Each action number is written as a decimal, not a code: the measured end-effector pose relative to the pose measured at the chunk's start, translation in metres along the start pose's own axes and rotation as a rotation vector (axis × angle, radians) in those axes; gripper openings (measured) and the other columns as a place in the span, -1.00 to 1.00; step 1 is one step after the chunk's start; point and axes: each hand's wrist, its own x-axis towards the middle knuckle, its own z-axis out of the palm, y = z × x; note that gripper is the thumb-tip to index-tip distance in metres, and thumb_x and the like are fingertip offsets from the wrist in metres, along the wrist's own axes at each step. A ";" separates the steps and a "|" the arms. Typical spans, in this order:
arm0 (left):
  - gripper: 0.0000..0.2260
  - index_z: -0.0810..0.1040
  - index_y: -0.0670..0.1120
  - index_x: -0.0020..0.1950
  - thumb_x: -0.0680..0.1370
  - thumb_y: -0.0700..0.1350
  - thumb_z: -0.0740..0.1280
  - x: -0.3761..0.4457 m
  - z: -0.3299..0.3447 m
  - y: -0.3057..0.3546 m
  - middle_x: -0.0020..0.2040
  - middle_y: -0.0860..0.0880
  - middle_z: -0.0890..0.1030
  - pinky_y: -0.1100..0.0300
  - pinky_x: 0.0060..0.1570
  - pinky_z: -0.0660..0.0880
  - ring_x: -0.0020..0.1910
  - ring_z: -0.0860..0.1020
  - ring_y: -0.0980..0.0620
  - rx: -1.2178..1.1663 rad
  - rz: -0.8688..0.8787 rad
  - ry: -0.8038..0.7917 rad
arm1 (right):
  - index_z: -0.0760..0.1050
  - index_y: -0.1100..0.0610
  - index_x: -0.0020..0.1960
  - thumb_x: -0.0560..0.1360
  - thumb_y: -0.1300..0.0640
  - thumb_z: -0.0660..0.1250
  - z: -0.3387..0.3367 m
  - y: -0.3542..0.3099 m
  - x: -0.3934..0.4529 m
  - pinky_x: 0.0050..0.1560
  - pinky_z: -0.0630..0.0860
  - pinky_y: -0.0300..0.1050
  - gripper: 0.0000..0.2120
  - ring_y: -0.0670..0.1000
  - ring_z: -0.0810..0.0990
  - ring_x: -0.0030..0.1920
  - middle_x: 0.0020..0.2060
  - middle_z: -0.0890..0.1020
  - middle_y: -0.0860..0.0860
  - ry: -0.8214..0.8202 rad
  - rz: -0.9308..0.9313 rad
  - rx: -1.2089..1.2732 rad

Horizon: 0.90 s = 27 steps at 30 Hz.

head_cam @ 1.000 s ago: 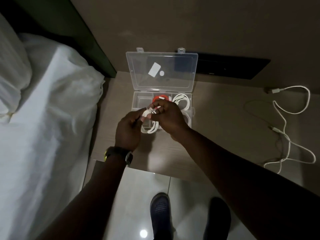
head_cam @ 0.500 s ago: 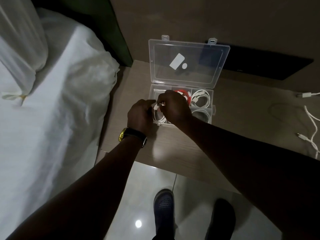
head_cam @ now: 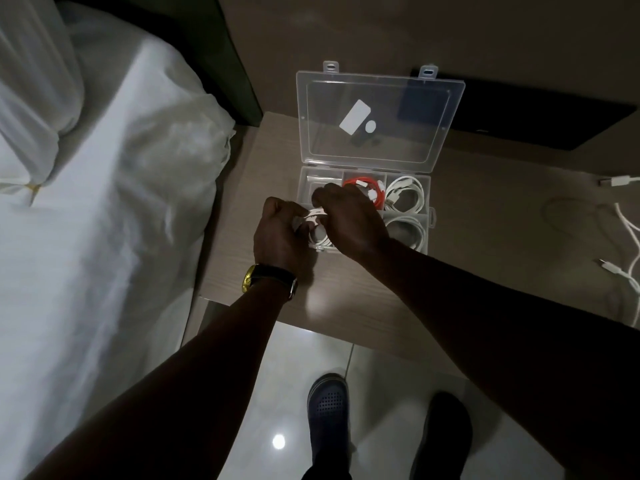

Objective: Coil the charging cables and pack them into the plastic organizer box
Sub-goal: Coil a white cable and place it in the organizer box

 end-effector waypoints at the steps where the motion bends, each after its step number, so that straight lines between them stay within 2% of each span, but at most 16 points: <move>1: -0.81 0.58 -0.06 -0.09 0.34 -0.19 0.47 0.001 0.001 0.000 0.02 -0.03 0.51 0.22 -0.28 0.44 -0.22 0.55 -0.01 0.004 -0.022 0.003 | 0.58 0.21 -0.12 0.28 0.34 0.45 -0.002 -0.002 0.000 -0.14 0.23 -0.10 -0.81 0.19 0.60 -0.23 -0.22 0.64 0.13 0.013 0.017 0.007; 3: -0.81 0.58 -0.07 -0.07 0.34 -0.21 0.47 0.001 0.003 -0.001 0.01 -0.05 0.51 0.22 -0.28 0.43 -0.22 0.56 -0.04 0.023 -0.025 -0.005 | 0.59 0.20 -0.08 0.40 0.28 0.38 -0.003 -0.003 -0.003 -0.05 0.30 -0.04 -0.90 0.23 0.58 -0.12 -0.14 0.63 0.16 -0.019 0.032 -0.044; 5: -0.81 0.61 -0.08 -0.06 0.35 -0.21 0.47 0.002 0.003 -0.001 0.02 -0.07 0.52 0.23 -0.25 0.42 -0.19 0.57 -0.07 0.038 -0.008 -0.010 | 0.60 0.16 0.00 0.49 0.18 0.29 -0.006 -0.005 -0.008 0.06 0.37 0.03 -0.85 0.22 0.53 0.03 -0.03 0.60 0.15 -0.104 0.043 -0.134; 7: -0.83 0.64 -0.08 -0.06 0.37 -0.20 0.47 0.002 0.002 -0.003 0.02 -0.08 0.53 0.24 -0.22 0.43 -0.18 0.58 -0.07 0.061 0.013 -0.013 | 0.61 0.14 0.03 0.48 0.19 0.26 -0.008 -0.008 -0.013 0.06 0.45 0.06 -0.80 0.21 0.48 0.08 0.02 0.57 0.12 -0.165 0.042 -0.189; 10: -0.88 0.69 -0.06 -0.04 0.44 -0.14 0.45 0.000 0.000 -0.007 -0.03 -0.09 0.54 0.23 -0.22 0.40 -0.22 0.56 -0.09 0.090 0.070 -0.008 | 0.60 0.15 0.06 0.47 0.24 0.25 -0.014 -0.012 -0.013 -0.02 0.50 0.01 -0.78 0.20 0.54 0.06 0.02 0.58 0.10 -0.189 0.076 -0.167; 14: -0.83 0.68 -0.07 0.05 0.51 -0.09 0.36 0.000 -0.003 -0.014 -0.03 -0.12 0.54 0.21 -0.19 0.34 -0.19 0.55 -0.14 0.124 0.100 -0.036 | 0.57 0.20 0.03 0.50 0.26 0.22 -0.019 -0.022 0.003 -0.18 0.47 -0.04 -0.81 0.20 0.65 -0.05 -0.03 0.63 0.13 -0.173 0.087 -0.103; 17: -0.81 0.68 -0.06 0.06 0.49 -0.08 0.37 0.001 -0.003 -0.014 -0.03 -0.13 0.56 0.19 -0.19 0.35 -0.18 0.57 -0.17 0.141 0.095 -0.049 | 0.60 0.21 0.01 0.54 0.25 0.20 -0.016 -0.020 0.003 -0.13 0.49 -0.03 -0.80 0.22 0.65 -0.04 -0.04 0.65 0.16 -0.248 0.015 -0.145; 20: -0.81 0.68 -0.06 0.07 0.50 -0.10 0.38 0.000 -0.002 -0.011 -0.03 -0.14 0.57 0.20 -0.16 0.34 -0.14 0.59 -0.19 0.140 0.066 -0.048 | 0.62 0.28 -0.13 0.49 0.25 0.33 -0.019 -0.011 -0.005 -0.09 0.56 0.00 -0.88 0.23 0.67 -0.15 -0.18 0.68 0.22 -0.196 -0.086 -0.186; 21: -0.81 0.69 -0.06 0.07 0.49 -0.10 0.38 0.000 -0.001 -0.010 -0.02 -0.15 0.58 0.19 -0.13 0.35 -0.12 0.60 -0.19 0.118 0.051 -0.044 | 0.62 0.27 -0.13 0.50 0.21 0.33 -0.019 -0.008 -0.010 -0.09 0.60 0.00 -0.86 0.22 0.67 -0.14 -0.18 0.69 0.20 -0.215 -0.099 -0.196; 23: -0.83 0.70 -0.07 0.04 0.48 -0.11 0.40 0.000 -0.001 -0.008 -0.02 -0.14 0.60 0.19 -0.12 0.36 -0.10 0.61 -0.18 0.078 0.021 -0.028 | 0.61 0.21 0.02 0.56 0.06 0.25 -0.020 -0.006 -0.021 -0.05 0.60 0.02 -0.75 0.19 0.66 -0.03 -0.02 0.68 0.15 -0.309 -0.072 -0.195; 25: -0.84 0.70 -0.07 0.03 0.47 -0.12 0.42 0.001 -0.001 -0.008 -0.03 -0.14 0.61 0.20 -0.12 0.37 -0.10 0.62 -0.16 0.062 0.011 -0.029 | 0.55 0.19 0.22 0.57 -0.06 0.21 -0.019 -0.008 -0.035 -0.08 0.55 -0.02 -0.61 0.17 0.66 0.02 0.15 0.64 0.12 -0.315 -0.091 -0.258; 27: -0.84 0.71 -0.07 0.03 0.47 -0.13 0.43 0.001 0.000 -0.008 -0.04 -0.15 0.62 0.19 -0.11 0.37 -0.10 0.62 -0.17 0.059 0.019 -0.034 | 0.44 0.22 0.35 0.61 0.03 0.11 -0.018 -0.015 -0.039 -0.18 0.46 -0.07 -0.59 0.14 0.66 0.00 0.15 0.64 0.10 -0.324 -0.108 -0.389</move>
